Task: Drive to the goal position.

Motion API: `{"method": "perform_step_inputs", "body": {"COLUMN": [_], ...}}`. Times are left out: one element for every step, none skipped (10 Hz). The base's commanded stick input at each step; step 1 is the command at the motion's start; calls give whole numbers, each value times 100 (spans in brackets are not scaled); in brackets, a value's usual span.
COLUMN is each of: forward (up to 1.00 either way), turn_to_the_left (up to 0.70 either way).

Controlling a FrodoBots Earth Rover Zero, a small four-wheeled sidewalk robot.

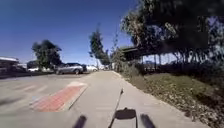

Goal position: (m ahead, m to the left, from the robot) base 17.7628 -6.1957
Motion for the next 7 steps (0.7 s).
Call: {"method": "perform_step_inputs", "body": {"forward": [100,100,100,100,100,100,100], "turn_to_the_left": [13,1,0,0,0,0,0]}}
